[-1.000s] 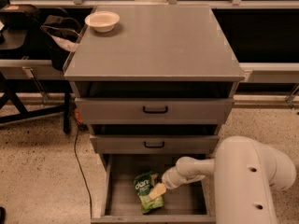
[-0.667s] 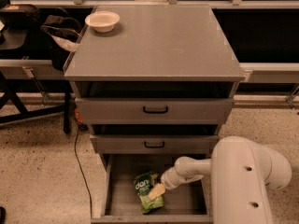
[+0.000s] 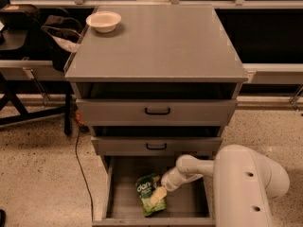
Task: Pick green rice chip bag from bottom drawer and place on counter
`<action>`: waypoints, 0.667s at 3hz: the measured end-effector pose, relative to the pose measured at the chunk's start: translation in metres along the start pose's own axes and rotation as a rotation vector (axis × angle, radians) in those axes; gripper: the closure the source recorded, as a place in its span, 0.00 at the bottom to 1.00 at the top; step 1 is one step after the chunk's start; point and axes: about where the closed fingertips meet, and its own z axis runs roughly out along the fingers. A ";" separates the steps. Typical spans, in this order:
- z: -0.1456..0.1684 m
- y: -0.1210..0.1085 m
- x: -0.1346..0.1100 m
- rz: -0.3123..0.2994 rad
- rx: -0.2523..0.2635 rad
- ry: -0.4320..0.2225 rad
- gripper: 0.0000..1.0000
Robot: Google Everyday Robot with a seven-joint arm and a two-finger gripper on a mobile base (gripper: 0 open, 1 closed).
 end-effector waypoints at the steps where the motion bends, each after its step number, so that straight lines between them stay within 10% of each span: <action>1: 0.000 0.000 0.000 0.000 0.000 0.000 0.00; 2: 0.007 -0.001 0.008 0.016 -0.015 -0.016 0.00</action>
Offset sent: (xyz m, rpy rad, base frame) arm -0.0030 -0.0084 -0.0192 0.0465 0.0213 -0.0335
